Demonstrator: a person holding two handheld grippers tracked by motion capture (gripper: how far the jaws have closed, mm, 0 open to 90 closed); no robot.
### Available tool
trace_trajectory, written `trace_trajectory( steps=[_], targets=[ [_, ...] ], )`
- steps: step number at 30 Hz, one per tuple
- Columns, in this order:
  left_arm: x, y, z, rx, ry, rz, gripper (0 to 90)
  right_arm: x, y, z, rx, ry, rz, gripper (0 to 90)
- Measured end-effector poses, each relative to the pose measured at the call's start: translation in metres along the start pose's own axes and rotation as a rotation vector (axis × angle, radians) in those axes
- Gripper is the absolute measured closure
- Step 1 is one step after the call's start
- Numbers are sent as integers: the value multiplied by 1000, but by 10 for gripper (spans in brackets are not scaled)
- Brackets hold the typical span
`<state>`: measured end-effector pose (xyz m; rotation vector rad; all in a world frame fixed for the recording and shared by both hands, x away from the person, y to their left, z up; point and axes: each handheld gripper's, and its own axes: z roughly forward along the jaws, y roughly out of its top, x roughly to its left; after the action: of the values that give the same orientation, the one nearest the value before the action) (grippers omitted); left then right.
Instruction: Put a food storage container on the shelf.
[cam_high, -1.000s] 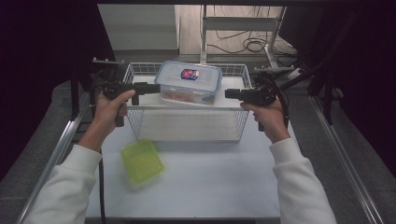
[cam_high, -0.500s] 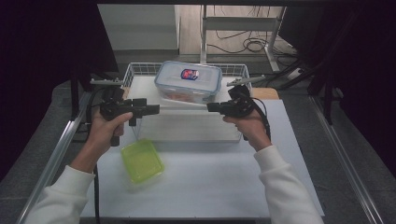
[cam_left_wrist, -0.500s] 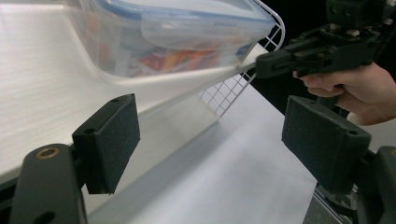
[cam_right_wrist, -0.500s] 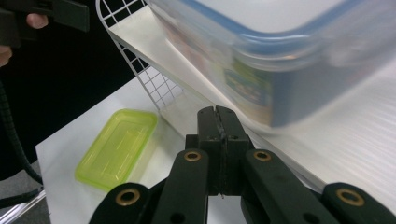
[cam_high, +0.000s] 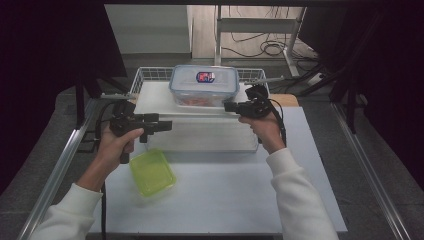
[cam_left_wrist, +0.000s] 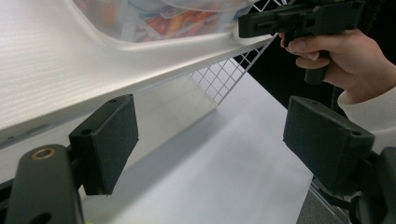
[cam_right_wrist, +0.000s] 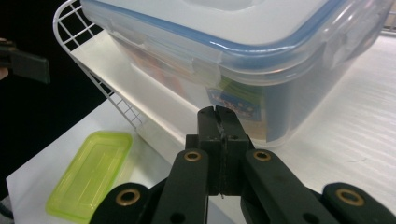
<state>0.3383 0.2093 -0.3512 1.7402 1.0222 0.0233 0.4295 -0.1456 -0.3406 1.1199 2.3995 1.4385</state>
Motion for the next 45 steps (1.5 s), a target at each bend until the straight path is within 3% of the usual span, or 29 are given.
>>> trace_trajectory(
  steps=[13,17,24,31,32,35,38,39,40,45],
  targets=[
    [2,-6,1,0,-4,-11,171,-3,-1,0,-20,0,16,896],
    [1,-11,-1,-6,-18,-21,167,-3,-3,-4,-28,20,24,896],
    [-8,-24,-4,-14,-21,-5,166,6,-17,-26,-53,42,0,896],
    [-11,-53,-2,6,14,2,176,13,-49,-51,-65,81,1,892],
    [-9,-64,-1,15,25,-5,180,13,-62,-59,-76,103,1,867],
    [-7,-75,-1,20,36,-11,191,15,-75,-64,-64,97,-16,794],
    [-5,-94,1,33,62,-9,205,22,-103,-70,-46,97,-46,589],
    [-5,-94,1,33,62,-9,206,22,-103,-70,-46,97,-46,589],
    [-3,-102,2,43,76,-4,211,24,-116,-71,-39,112,-48,519],
    [1,-117,7,88,96,0,220,25,-138,-68,-7,132,-27,420]
  ],
)
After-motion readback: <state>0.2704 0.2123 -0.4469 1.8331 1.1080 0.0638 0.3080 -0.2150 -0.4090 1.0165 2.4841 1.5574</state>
